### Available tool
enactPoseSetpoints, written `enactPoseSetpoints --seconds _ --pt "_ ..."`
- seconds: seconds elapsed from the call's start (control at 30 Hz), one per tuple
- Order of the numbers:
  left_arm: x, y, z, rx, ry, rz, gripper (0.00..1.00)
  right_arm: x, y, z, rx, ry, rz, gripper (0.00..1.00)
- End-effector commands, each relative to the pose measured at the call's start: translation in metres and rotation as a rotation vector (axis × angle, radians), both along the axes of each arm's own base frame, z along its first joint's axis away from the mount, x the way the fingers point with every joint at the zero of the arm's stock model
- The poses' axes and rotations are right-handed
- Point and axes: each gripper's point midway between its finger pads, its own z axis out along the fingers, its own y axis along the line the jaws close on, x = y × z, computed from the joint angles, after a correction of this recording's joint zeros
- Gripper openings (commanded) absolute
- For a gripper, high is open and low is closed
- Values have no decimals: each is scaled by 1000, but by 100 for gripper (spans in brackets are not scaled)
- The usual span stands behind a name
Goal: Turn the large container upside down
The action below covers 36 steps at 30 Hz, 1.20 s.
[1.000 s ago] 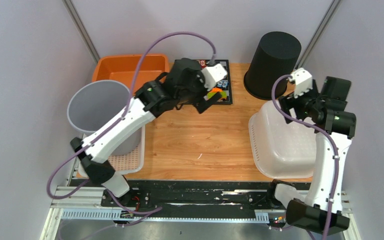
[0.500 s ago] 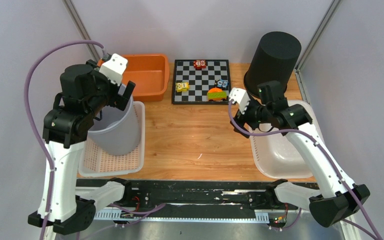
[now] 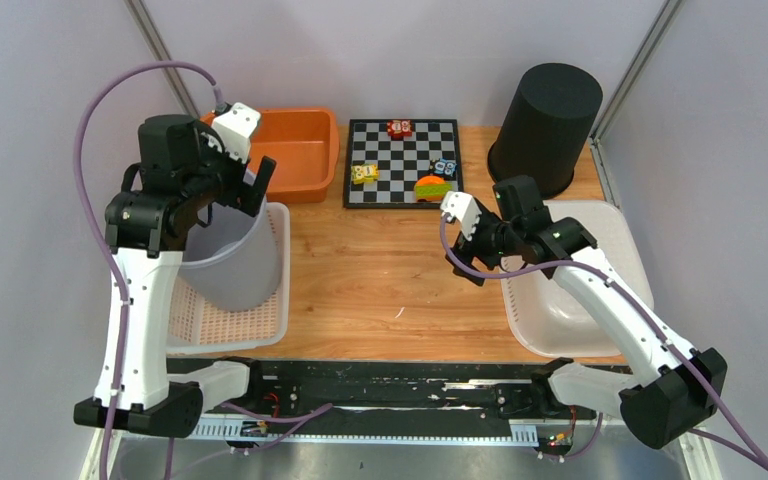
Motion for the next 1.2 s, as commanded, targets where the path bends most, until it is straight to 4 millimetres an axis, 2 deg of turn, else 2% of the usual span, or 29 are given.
enactPoseSetpoints --seconds 0.0,0.1,0.2,0.33,0.47,0.6,0.77,0.97,1.17 --pt "37 -40 17 107 -49 -80 100 3 4 -5 0 -17 -10 89" --pt "68 -68 6 143 -23 -107 100 6 -1 -8 -22 -27 -30 90" --pt "105 -90 -13 159 27 -95 100 12 -8 -9 -50 -49 -69 90" --pt "152 -110 -56 145 113 -48 100 22 -19 -7 -79 -78 -128 91" --pt "182 -124 -120 152 213 -17 100 32 -32 -6 -89 -90 -193 92" --pt "192 -126 -166 173 281 18 100 37 -41 -2 -77 -96 -235 92" --pt "196 -117 -204 232 301 65 100 38 -43 -5 -77 -90 -240 92" --pt "191 -106 -235 293 350 99 100 37 -44 -4 -69 -91 -241 92" --pt "194 -96 -251 351 349 129 95 36 -43 -3 -58 -90 -239 92"
